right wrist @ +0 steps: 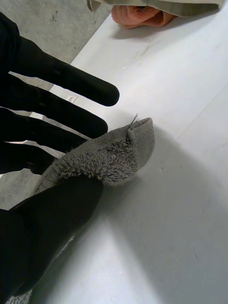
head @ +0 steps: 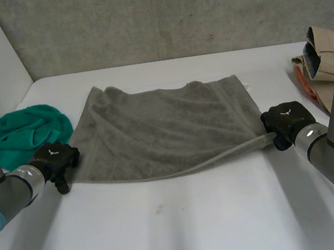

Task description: Fold the laundry.

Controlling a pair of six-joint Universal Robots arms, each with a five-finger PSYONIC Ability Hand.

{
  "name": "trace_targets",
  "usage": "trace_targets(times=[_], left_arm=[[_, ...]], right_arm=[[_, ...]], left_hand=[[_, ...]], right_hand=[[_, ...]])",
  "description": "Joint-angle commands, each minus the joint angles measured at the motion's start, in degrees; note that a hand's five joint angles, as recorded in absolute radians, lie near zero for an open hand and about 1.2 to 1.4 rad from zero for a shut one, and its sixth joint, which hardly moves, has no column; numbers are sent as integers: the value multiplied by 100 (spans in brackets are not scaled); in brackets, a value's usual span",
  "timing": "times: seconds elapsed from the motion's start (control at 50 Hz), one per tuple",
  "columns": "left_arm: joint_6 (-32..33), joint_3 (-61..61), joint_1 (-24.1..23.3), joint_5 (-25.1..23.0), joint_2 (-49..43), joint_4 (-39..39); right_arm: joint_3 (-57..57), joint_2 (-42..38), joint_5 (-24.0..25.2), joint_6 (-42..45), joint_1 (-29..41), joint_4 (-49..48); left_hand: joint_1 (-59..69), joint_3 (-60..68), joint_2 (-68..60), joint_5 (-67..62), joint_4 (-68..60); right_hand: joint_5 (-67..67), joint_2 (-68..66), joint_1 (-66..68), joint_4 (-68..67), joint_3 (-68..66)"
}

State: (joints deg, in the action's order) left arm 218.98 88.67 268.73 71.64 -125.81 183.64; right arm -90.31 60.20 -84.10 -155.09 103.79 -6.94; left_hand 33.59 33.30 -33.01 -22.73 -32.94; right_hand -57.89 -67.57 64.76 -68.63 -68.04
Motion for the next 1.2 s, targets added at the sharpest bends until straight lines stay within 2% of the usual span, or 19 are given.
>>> trace_targets(times=[0.02, 0.26, 0.44, 0.5, 0.78, 0.82, 0.94, 1.08, 1.14, 1.18, 1.2], left_arm=[[118, -192, -101, 52, -242, 304], [57, -561, -452, 289, -392, 471], [57, -834, -681, 553, -559, 463], [30, -939, -734, 649, -568, 463], [-14, -1194, -910, 685, -691, 340], [-14, -1194, -919, 676, -656, 199], [-31, -1124, -857, 685, -419, -231], [48, -606, -681, 659, 425, -1390], [214, -298, -550, 659, 838, -2067], [469, -26, -435, 632, 1154, -2551], [713, 114, -374, 641, 1312, -2839]], right_arm=[[-39, 0, 7, 5, 18, 0], [-92, 0, 34, 5, 18, -44], [-92, 18, 34, 14, 18, -44], [-83, 18, 34, 14, 18, -44], [-92, 36, 34, 5, 10, -44], [-74, 36, 34, 5, 1, -44], [-30, 62, 42, -13, -17, -9], [154, 352, 297, 40, -8, 491], [347, 466, 683, 347, -8, 1298], [523, 484, 947, 926, -34, 2194], [610, 475, 1078, 1485, -78, 2885]], left_hand=[[925, 954, -983, -1011, -991], [1699, 1728, -1756, -1784, -1764], [1750, 1779, -1807, -1835, -1815], [2202, 2231, -2259, -2287, -2267], [2287, 2316, -2345, -2373, -2352], [4630, 4659, -4687, -4715, -4695], [4641, 4670, -4699, -4727, -4706], [4641, 4670, -4699, -4727, -4706], [4641, 4670, -4699, -4727, -4706], [4641, 4670, -4699, -4727, -4706], [4641, 4670, -4699, -4727, -4706]], right_hand=[[-1211, -1243, 1524, -1137, -1196], [-1211, -1243, 1524, -1137, -1196], [-1211, -1243, 1524, -1137, -1196], [-1211, -1243, 1524, -1137, -1196], [-1211, -1243, 1524, -1137, -1196], [-1211, -1243, 1524, -1137, -1196], [-1211, -1243, 1524, -1137, -1196], [-1211, -1243, 1524, -1137, -1196], [-1211, -1243, 1524, -1137, -1196], [-1211, -1243, 1524, -1137, -1196], [-1211, -1243, 1524, -1137, -1196]])
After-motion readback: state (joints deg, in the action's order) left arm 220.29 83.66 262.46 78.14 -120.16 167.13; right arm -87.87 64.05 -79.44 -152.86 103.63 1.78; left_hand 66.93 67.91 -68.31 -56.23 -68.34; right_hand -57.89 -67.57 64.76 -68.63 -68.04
